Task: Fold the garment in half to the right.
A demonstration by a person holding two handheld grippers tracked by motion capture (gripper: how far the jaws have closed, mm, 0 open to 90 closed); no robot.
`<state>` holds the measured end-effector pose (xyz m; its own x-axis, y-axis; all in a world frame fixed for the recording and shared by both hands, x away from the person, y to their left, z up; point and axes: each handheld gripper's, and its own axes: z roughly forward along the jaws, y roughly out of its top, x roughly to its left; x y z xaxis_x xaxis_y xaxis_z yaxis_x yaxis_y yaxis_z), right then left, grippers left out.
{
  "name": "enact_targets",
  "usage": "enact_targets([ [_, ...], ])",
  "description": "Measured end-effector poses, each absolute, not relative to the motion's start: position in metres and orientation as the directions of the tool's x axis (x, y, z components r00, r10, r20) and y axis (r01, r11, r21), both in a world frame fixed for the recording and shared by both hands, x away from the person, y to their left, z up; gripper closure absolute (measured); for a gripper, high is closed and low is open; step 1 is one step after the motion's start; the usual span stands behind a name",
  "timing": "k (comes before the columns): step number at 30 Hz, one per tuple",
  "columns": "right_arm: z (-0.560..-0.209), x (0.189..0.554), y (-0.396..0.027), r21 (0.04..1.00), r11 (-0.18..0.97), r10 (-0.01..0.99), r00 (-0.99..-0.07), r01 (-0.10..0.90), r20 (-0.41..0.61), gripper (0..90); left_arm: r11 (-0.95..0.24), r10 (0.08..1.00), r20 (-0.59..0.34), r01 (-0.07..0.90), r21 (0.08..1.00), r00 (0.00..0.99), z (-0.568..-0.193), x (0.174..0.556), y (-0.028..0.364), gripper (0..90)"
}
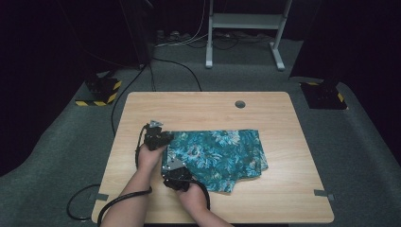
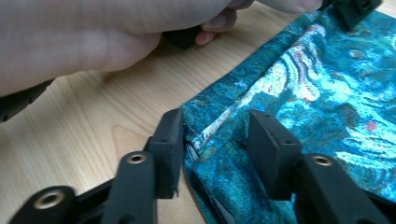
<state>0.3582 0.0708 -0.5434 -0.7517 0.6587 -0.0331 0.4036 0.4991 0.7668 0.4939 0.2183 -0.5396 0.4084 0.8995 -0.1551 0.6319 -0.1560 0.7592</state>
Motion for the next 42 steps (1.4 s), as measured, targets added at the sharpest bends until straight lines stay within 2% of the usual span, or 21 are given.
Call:
enact_targets([
  [4,-0.543,0.359,0.07,0.768,0.493,0.663,-0.748,0.409,-0.028,62.2,-0.148,0.901,-0.164,0.64,0.754,0.402,-0.539,0.493,0.215,74.1],
  [8,-0.543,0.358,0.07,0.768,0.488,0.678,-0.734,0.415,-0.034,70.0,-0.127,0.899,-0.192,0.653,0.747,0.393,-0.54,0.492,0.214,79.8],
  [14,-0.543,0.362,0.065,0.772,0.454,0.701,-0.713,0.446,-0.001,82.8,-0.114,0.906,-0.192,0.655,0.747,0.377,-0.54,0.49,0.212,82.6],
  [27,-0.54,0.356,0.069,0.778,0.465,0.708,-0.705,0.423,-0.04,85.1,-0.067,0.919,-0.204,0.644,0.762,0.336,-0.535,0.485,0.212,83.7],
  [42,-0.52,0.344,0.094,0.82,0.433,0.672,-0.74,0.374,-0.018,84.9,-0.024,0.936,-0.199,0.619,0.785,0.289,-0.516,0.468,0.25,83.7],
])
